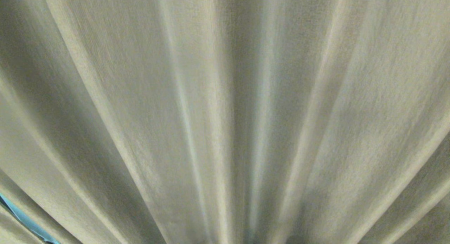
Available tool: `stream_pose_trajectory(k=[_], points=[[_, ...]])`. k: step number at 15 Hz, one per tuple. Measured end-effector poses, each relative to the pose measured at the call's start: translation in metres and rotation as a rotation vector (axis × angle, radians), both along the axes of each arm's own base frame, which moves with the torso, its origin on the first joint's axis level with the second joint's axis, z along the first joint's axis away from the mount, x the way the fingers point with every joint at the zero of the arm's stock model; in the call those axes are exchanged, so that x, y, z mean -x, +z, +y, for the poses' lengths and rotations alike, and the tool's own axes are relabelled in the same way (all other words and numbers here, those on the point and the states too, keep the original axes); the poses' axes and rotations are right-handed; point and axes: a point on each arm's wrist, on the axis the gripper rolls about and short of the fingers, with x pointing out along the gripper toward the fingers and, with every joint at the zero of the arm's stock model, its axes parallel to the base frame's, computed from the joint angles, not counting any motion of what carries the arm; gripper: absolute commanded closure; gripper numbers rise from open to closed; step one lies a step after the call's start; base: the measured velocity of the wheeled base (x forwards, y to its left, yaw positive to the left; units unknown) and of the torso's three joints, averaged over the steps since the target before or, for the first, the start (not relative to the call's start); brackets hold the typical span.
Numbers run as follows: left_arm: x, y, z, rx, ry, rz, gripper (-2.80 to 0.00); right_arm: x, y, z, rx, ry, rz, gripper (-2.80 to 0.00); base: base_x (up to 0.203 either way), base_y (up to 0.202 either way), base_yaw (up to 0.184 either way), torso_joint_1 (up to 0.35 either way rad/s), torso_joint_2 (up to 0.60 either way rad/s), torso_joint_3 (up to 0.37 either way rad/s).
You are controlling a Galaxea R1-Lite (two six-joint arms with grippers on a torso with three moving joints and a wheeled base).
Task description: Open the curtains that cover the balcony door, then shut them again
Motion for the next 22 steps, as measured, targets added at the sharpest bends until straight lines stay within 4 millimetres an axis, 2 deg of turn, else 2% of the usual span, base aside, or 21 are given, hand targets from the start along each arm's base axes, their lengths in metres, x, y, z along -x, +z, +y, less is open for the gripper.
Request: stream_pose_trajectory(k=[6, 22], points=[[0.0, 0.0002, 0.0002, 0.036, 0.007, -0.002, 0.0, 0.0, 0.0, 0.0, 0.0, 0.0, 0.0, 0.0, 0.0, 0.037, -0.001, 0.0, 0.0, 0.0], [0.0, 0.0002, 0.0003, 0.042, 0.012, -0.002, 0.0, 0.0, 0.0, 0.0, 0.0, 0.0, 0.0, 0.0, 0.0, 0.188, -0.003, 0.003, 0.0, 0.002]])
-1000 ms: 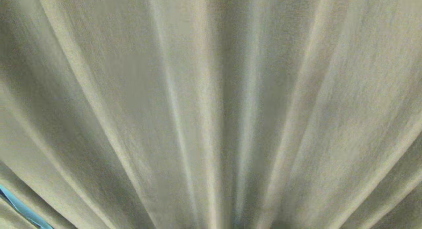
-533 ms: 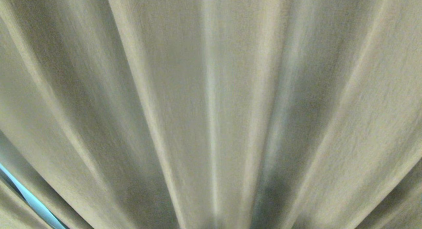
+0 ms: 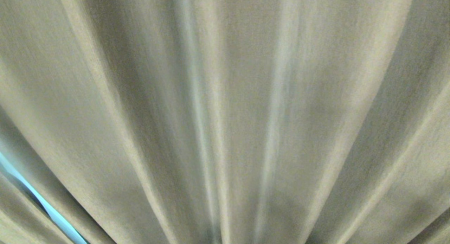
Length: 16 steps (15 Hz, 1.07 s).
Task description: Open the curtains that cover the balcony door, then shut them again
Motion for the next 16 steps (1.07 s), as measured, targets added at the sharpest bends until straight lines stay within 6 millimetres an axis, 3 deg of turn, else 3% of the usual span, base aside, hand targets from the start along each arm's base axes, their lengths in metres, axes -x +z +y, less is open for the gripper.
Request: stream_pose_trajectory(k=[16], points=[[0.0, -0.0001, 0.0, 0.001, -0.001, 0.001, 0.0, 0.0, 0.0, 0.0, 0.0, -0.001, 0.0, 0.0, 0.0, 0.191, 0.0, 0.003, 0.0, 0.002]])
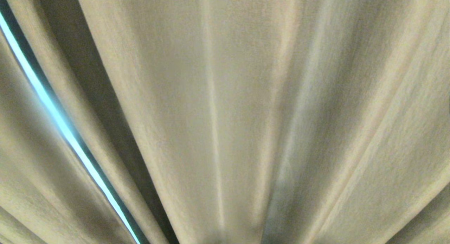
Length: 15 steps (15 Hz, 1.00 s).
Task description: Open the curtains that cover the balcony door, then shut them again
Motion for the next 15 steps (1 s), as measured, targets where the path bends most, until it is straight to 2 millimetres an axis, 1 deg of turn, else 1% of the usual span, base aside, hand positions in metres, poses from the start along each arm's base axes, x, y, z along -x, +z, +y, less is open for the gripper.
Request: stream_pose_trajectory(k=[15], points=[[0.0, 0.0001, 0.0, 0.0, 0.0, -0.001, 0.0, 0.0, 0.0, 0.0, 0.0, 0.001, 0.0, 0.0, 0.0, 0.192, 0.0, 0.002, 0.0, 0.002]])
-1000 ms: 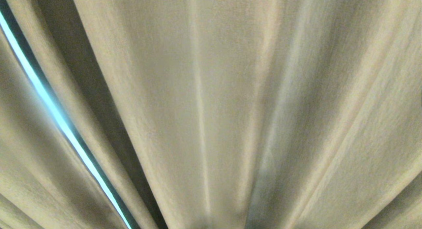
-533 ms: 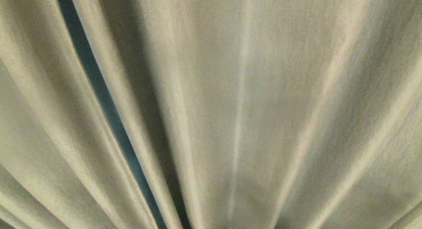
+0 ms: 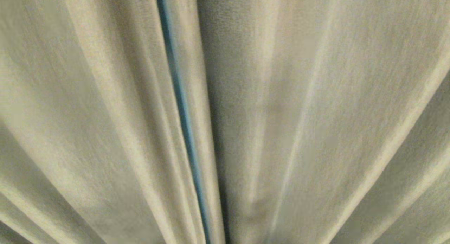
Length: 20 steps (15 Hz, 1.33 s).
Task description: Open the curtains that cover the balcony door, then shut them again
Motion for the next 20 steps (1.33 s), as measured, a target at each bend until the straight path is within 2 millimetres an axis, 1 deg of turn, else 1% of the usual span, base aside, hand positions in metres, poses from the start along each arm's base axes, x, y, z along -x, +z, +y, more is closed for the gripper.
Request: stream_pose_trajectory(k=[6, 8, 20], points=[[0.0, 0.0, 0.0, 0.001, 0.0, 0.0, 0.0, 0.0, 0.0, 0.0, 0.0, 0.0, 0.0, 0.0, 0.0, 0.189, 0.0, 0.002, 0.0, 0.0], [0.0, 0.0, 0.0, -0.001, 0.0, 0.0, 0.0, 0.0, 0.0, 0.0, 0.0, -0.001, 0.0, 0.0, 0.0, 0.105, 0.001, 0.003, 0.0, 0.0], [0.0, 0.0, 0.0, -0.001, -0.001, 0.0, 0.0, 0.0, 0.0, 0.0, 0.001, 0.0, 0.0, 0.0, 0.0, 0.0, 0.0, 0.0, 0.0, 0.0]])
